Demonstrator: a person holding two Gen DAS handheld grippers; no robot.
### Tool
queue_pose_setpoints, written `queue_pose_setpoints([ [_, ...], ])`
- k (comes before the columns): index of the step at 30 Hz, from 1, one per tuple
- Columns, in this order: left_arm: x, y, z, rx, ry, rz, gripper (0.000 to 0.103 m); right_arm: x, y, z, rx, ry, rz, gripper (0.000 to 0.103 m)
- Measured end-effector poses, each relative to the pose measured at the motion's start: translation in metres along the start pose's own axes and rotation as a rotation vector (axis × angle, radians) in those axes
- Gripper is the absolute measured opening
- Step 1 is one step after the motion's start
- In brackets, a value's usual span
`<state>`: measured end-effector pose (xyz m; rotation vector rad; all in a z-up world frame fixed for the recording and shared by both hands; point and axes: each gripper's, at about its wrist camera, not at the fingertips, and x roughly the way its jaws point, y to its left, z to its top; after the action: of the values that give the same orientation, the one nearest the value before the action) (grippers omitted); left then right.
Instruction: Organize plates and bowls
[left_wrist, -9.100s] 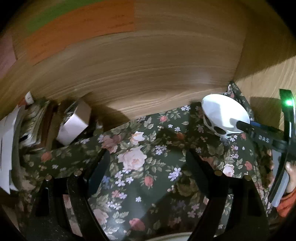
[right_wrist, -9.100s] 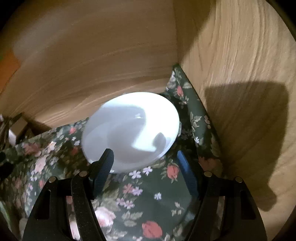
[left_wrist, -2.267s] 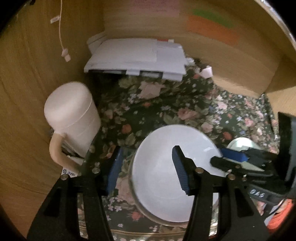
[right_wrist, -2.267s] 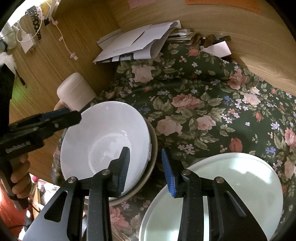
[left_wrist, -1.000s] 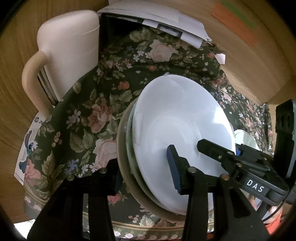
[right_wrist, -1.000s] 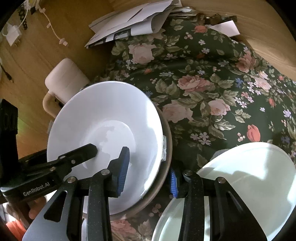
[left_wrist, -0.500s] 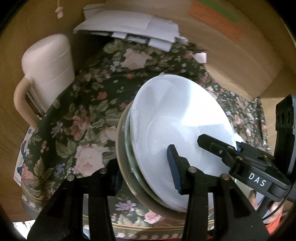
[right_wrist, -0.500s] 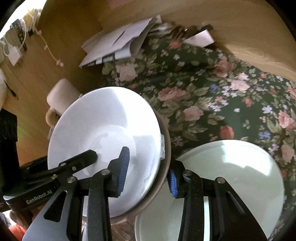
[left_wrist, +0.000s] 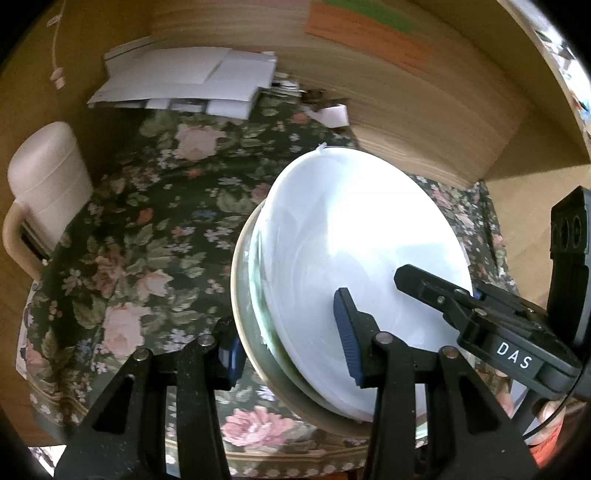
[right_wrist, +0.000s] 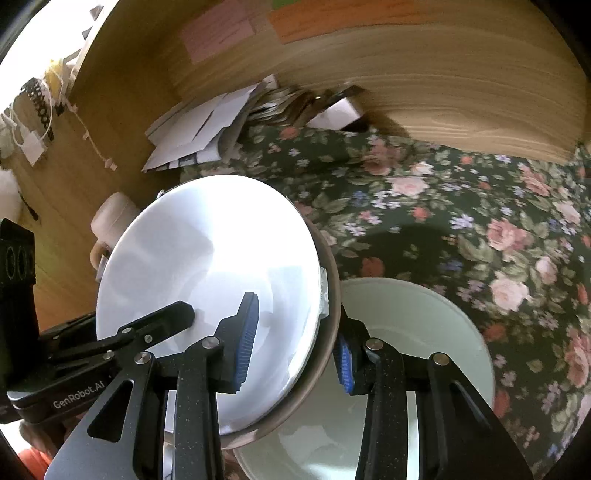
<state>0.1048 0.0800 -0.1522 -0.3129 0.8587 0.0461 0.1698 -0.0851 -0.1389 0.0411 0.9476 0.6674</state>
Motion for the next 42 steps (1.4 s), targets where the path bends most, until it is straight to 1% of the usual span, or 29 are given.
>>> queue_pose_setpoints([
  [5,0.002,-0.016,-0.004,0.027,0.004,-0.027,0.044,-0.014,-0.014,-0.006,0.024,-0.007,-0.026,0.034],
  [10,0.007,-0.029,-0.010,0.041,0.027,-0.061,0.044,-0.024,-0.026,-0.014,0.044,-0.009,-0.053,0.034],
  [15,0.012,-0.040,-0.014,0.059,0.038,-0.073,0.043,-0.031,-0.037,-0.024,0.068,-0.012,-0.066,0.034],
  [27,0.036,-0.059,-0.019,0.104,0.110,-0.095,0.043,-0.033,-0.065,-0.038,0.124,0.008,-0.096,0.034],
  [29,0.039,-0.061,-0.019,0.110,0.111,-0.097,0.043,-0.033,-0.068,-0.038,0.130,0.003,-0.096,0.034],
  [35,0.041,-0.058,-0.017,0.135,0.099,-0.114,0.043,-0.033,-0.065,-0.038,0.079,-0.017,-0.109,0.036],
  [37,0.036,-0.056,-0.015,0.144,0.062,-0.077,0.043,-0.035,-0.062,-0.040,0.057,-0.031,-0.130,0.036],
  [38,0.034,-0.054,-0.014,0.142,0.053,-0.070,0.044,-0.036,-0.061,-0.040,0.048,-0.034,-0.146,0.038],
  [40,0.027,-0.049,-0.011,0.126,0.039,-0.071,0.045,-0.041,-0.061,-0.041,0.053,-0.047,-0.152,0.043],
  [42,0.015,-0.047,-0.009,0.130,0.002,-0.055,0.045,-0.049,-0.061,-0.040,0.060,-0.073,-0.149,0.045],
])
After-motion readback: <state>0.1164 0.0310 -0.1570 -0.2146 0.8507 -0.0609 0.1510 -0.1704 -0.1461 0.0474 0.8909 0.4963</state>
